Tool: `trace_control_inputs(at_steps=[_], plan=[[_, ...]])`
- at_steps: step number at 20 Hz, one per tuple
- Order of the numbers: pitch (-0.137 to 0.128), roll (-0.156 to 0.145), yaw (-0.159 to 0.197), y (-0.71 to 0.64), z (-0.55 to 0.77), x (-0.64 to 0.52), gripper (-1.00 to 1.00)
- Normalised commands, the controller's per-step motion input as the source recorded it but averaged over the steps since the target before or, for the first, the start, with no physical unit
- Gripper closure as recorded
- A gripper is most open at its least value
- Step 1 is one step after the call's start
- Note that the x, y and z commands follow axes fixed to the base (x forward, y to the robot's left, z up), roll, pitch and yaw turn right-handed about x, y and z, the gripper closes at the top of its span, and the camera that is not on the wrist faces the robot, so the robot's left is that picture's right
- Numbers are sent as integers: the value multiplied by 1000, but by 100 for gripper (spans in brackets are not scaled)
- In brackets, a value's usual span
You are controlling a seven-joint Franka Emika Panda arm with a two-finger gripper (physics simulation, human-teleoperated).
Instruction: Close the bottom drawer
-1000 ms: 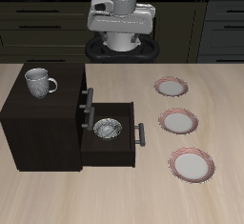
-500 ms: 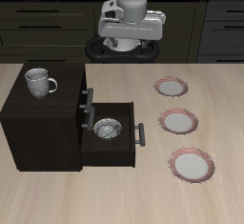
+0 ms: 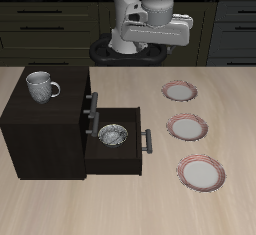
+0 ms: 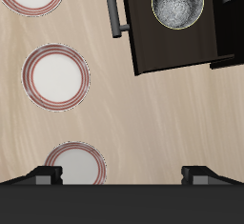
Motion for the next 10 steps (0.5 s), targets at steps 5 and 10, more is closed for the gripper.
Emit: trace_control_inputs(at_steps=[5,10], plan=[[3,-5,-72,236,-13,155,-100],[-3,-30,-98,282,33,171,-100]])
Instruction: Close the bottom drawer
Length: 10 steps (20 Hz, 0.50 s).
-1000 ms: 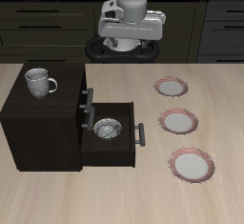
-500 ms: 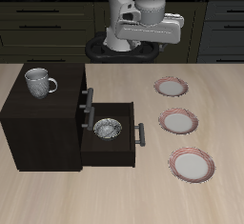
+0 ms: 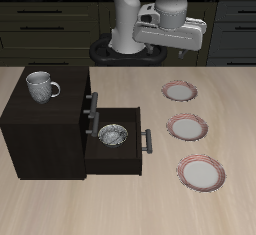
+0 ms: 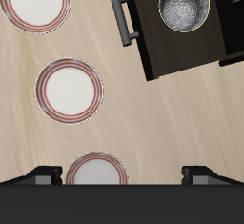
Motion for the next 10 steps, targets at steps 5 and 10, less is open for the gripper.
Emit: trace_control_inputs(at_steps=[5,10], plan=[[21,-5,-103,265,-6,137,-100],[-12,-27,-98,135,9,154,-100]])
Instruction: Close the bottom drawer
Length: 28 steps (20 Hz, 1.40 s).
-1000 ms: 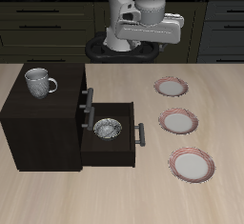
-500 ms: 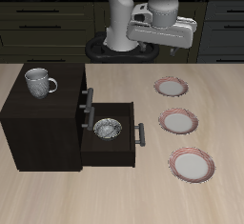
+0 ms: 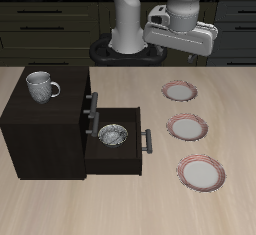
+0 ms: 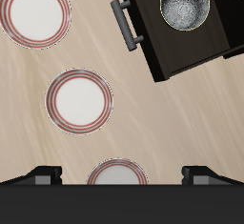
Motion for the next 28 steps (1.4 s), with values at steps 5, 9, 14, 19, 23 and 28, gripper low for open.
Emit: trace_control_inputs(at_steps=[5,9,14,19,23,28], plan=[[10,-35,-155,21,-31,249,-100],[1,-39,-96,26,-5,196,-100],[-30,15,-128,204,3,183,-100],[-8,4,-159,196,-83,218,-100],[-37,-78,-101,20,2,223,-100],[8,3,-132,42,-98,241,-100]])
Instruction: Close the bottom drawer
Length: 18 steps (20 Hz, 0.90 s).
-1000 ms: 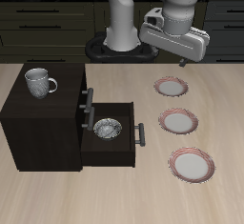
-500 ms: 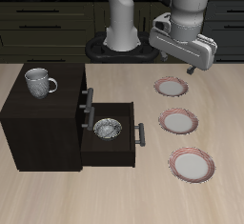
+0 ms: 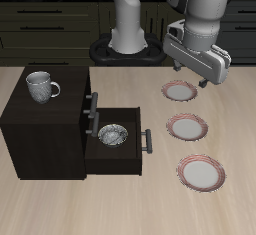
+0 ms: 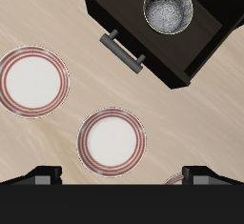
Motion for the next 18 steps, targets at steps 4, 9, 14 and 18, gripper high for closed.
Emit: trace_control_inputs(at_steps=[4,9,14,18], plan=[[-27,22,-124,2,-72,180,-100],[-35,-24,-134,-120,-150,267,-100],[-7,5,-119,-75,-104,198,-100],[-41,20,-56,4,-52,142,-100]])
